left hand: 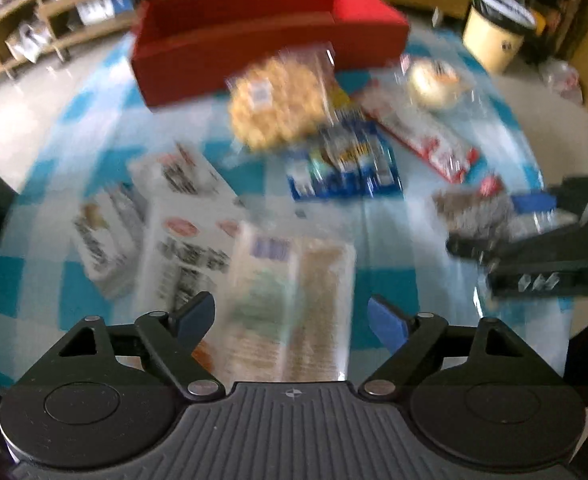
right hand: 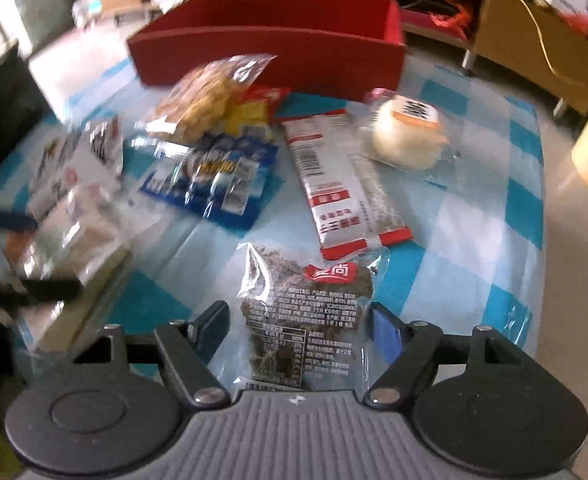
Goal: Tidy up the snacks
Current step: 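Carry both held bags up and over to the red box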
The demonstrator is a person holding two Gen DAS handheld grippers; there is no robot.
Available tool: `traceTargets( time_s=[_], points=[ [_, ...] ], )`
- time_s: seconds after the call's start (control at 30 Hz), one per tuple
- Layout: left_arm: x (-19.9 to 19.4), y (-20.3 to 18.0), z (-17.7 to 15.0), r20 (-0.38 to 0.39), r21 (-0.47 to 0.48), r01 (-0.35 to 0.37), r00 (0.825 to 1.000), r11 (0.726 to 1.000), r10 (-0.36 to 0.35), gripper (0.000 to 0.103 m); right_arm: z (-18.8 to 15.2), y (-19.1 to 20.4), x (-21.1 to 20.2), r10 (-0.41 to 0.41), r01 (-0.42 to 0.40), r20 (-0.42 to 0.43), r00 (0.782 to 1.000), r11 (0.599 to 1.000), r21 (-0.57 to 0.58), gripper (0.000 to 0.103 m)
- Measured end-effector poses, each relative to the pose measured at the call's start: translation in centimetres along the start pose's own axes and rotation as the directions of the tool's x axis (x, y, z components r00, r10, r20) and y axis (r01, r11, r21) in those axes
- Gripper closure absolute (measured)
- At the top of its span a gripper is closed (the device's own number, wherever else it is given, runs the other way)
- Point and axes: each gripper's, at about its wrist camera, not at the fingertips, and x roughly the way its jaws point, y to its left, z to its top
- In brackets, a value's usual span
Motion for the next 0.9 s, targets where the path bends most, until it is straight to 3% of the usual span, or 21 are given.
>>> traceTargets(
  time_s=[0.13, 0.27, 0.4, 0.7, 0.9],
  points=[
    [2.7, -1.2, 0.3, -0.072, 0.041, -0.092, 0.993, 0.995, 0.094, 0.029, 0.1, -0.5, -0.7, 0.057, -0.058, 0.037, 0.998, 0.998, 0.022, 0.029],
    [2.4, -0.8, 0.4, -0.084, 0.0, -0.089, 0.993, 0.996, 0.089, 0.038, 0.5, -0.9, -1.7, 0.081, -0.083, 0.08, 0.994, 0.996, 0.028, 0.029],
    [1.5, -0.3, 0.2, -0.094, -0.038, -0.088, 0.992, 0.995, 0.084, 0.039, 0.8, -1.0, -2.3, 0.088, -0.092, 0.104, 0.991, 0.995, 0.034, 0.029],
    [-2.9, -0.5, 2.7, 0.063, -0.063, -0.049, 0.997, 0.997, 0.052, 0.039, 3.1, 0.1, -4.2, 0.081, -0.084, 0.182, 0.98, 0.996, 0.011, 0.029],
    [-2.9, 0.3, 6.3, 0.125, -0.099, -0.041, 0.991, 0.994, 0.053, 0.039, 5.9, 0.3, -4.4, 0.061, -0.063, 0.218, 0.974, 0.998, -0.001, 0.029]
  ],
)
